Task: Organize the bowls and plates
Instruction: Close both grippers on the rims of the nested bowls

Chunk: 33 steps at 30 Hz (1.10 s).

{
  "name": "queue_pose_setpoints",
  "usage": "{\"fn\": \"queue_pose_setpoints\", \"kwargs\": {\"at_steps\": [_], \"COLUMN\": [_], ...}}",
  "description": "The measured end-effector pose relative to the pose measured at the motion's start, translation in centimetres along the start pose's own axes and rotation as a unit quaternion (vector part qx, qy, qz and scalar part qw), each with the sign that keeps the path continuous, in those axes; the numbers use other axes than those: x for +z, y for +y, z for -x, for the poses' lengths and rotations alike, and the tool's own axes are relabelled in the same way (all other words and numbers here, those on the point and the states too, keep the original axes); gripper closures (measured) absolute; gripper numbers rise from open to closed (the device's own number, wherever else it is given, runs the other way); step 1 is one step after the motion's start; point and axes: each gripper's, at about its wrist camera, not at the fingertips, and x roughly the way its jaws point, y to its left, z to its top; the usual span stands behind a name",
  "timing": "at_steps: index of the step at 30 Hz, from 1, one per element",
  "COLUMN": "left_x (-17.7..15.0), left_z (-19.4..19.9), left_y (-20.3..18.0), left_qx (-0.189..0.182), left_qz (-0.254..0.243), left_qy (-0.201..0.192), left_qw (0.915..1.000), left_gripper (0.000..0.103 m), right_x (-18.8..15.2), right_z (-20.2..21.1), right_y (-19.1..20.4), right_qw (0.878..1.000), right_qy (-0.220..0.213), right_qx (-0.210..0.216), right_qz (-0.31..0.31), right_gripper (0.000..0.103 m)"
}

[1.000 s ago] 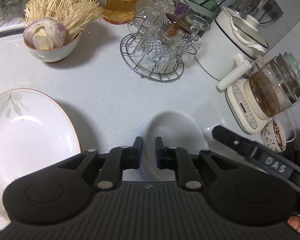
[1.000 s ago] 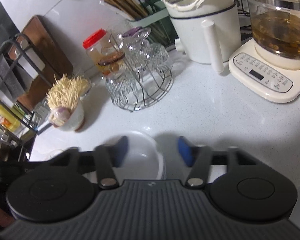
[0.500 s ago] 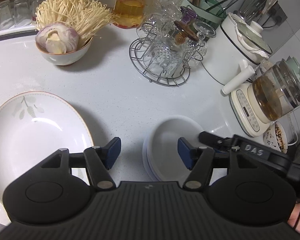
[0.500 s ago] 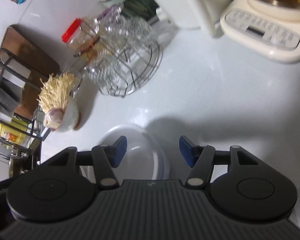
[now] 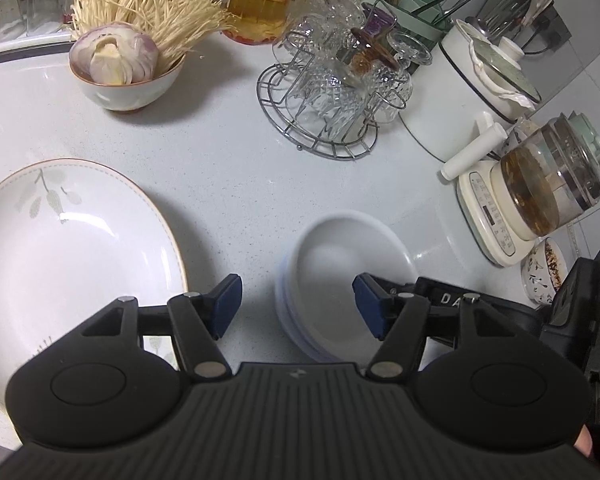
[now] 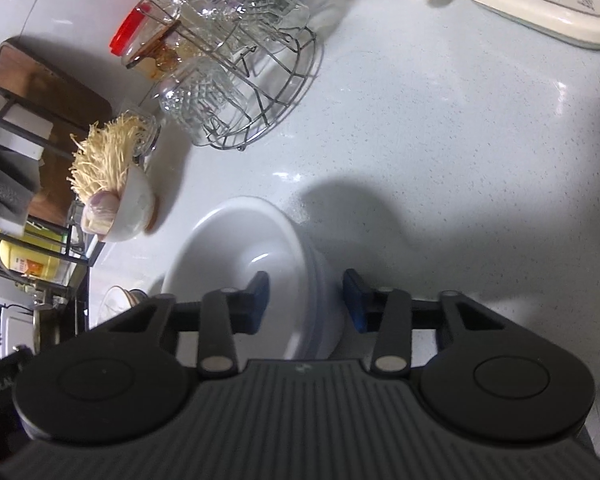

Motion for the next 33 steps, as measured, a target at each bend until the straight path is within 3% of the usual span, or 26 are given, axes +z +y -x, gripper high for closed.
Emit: {"fn": "queue_pose_setpoints", "kwargs": {"at_steps": [1,7,33], "left_x": [0.0,0.0,-0.4], "left_z": [0.0,-0.6,-5.7], "left_y": [0.0,-0.1,-3.2], "left_qx": [-0.002,-0.012,-0.058], "left_qz": [-0.002,-0.008,-0.05], "left_qy": [0.0,0.006,0.064], "left_qw": [1.0,0.9999,0.995], "left_gripper": [0.035,0.035,0.035], "right_x": [-0.1,-1.0,-1.9], "right_z": [0.0,0.1,3.3], "right_y": [-0.2,-0.5,-3.0], "right_qw": [1.0,1.0,0.997], "right_qy": [0.002,-0.005,-0.051], "right_qx": [0.001,0.012,-0.027], "right_qz": [-0.005,-0.021,-0.056], "right_gripper": [0.075,0.082,0.085]}}
